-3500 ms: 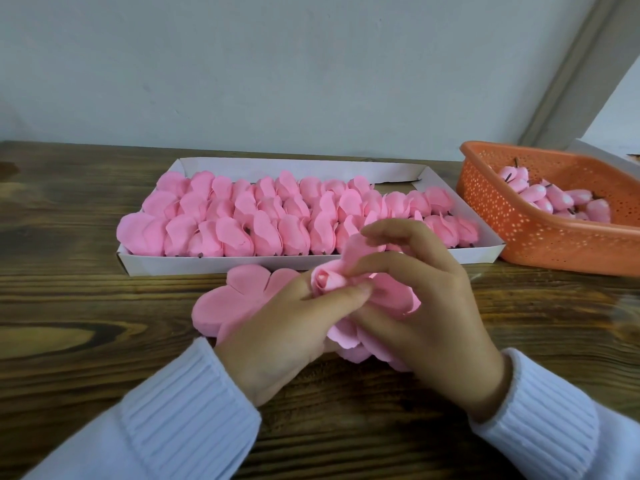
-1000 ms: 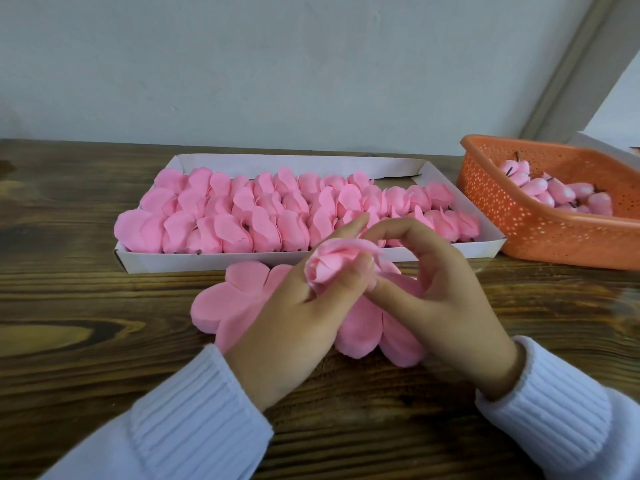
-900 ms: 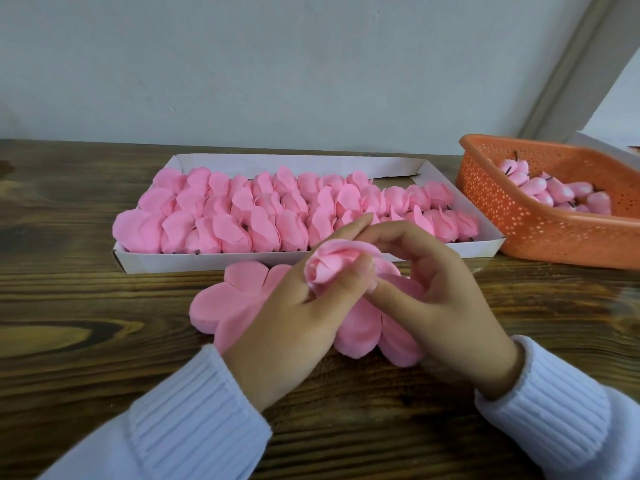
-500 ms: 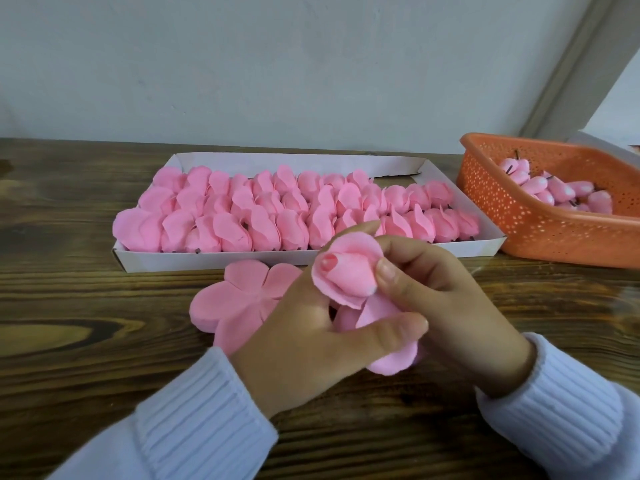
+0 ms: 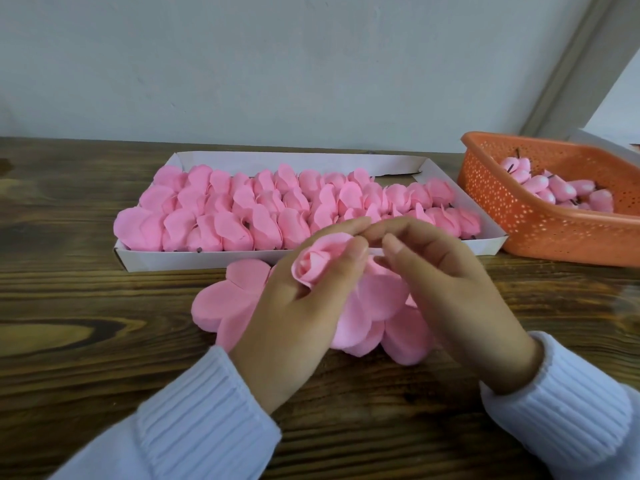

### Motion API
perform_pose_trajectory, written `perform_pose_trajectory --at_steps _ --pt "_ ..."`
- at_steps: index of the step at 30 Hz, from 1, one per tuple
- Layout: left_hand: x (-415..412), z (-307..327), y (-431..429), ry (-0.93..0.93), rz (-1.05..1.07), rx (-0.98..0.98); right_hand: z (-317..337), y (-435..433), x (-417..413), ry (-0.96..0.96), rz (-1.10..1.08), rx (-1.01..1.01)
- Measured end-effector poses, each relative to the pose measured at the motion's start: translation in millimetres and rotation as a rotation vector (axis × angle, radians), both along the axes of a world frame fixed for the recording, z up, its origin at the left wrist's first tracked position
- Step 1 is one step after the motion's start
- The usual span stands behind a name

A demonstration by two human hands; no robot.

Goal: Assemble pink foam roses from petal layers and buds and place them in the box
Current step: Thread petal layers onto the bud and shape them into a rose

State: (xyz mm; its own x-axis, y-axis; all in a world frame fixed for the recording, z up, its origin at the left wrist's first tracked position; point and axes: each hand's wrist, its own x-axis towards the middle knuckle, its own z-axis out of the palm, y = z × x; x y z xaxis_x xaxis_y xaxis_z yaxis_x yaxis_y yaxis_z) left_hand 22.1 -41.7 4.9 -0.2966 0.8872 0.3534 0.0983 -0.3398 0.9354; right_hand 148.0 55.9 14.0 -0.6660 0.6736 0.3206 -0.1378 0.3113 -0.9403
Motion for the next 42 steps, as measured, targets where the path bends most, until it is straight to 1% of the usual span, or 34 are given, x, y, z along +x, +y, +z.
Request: perform_pose_trajectory --at_steps 2,5,7,9,12,14,16,17,21,24,27,29,33,37,42 --pt "0 0 0 -0.012 0.014 0.010 2 5 0 -0.018 -0.137 -0.101" --pt "2 5 -2 -0.065 -0.010 -0.013 3 7 2 -0.096 -0.163 -0.219" --pt "2 7 -2 -0.089 -0.045 0.007 3 4 2 -0.130 -0.140 -0.242" --pt "2 6 -2 -0.086 -0.075 0.052 3 2 2 -0.135 -0.085 -0.307" --pt "3 6 -4 -0.029 -0.054 0.059 5 0 4 -0.117 0.075 -0.441" --pt "4 5 -5 0.021 -0.007 0.054 5 0 4 -0.083 0.118 -0.445" --pt "5 7 -4 0.015 0.045 0.002 5 -1 4 -0.030 0.062 -0.390" --pt "5 8 -3 -0.003 0.056 -0.017 5 -2 4 -0.008 0.020 -0.330" --pt "5 7 -1 -0.149 0.082 -0.101 4 -6 3 -0.020 -0.158 0.097" --pt "4 4 1 -0.147 0.072 -0.134 2 -9 3 -0.006 -0.224 0.295" --pt "0 -4 4 -0.018 0.057 -0.108 1 -11 4 0.020 -0.247 0.385" --pt "2 -4 4 0.044 0.009 -0.064 2 -12 4 0.029 -0.257 0.444" --pt "3 1 2 0.066 -0.093 -0.033 2 -15 4 0.035 -0.274 0.524" --pt "3 1 2 0.118 -0.123 -0.031 2 -16 4 0.033 -0.266 0.551" --pt "3 0 1 0.049 -0.109 -0.040 2 -13 6 0.094 -0.145 0.478"
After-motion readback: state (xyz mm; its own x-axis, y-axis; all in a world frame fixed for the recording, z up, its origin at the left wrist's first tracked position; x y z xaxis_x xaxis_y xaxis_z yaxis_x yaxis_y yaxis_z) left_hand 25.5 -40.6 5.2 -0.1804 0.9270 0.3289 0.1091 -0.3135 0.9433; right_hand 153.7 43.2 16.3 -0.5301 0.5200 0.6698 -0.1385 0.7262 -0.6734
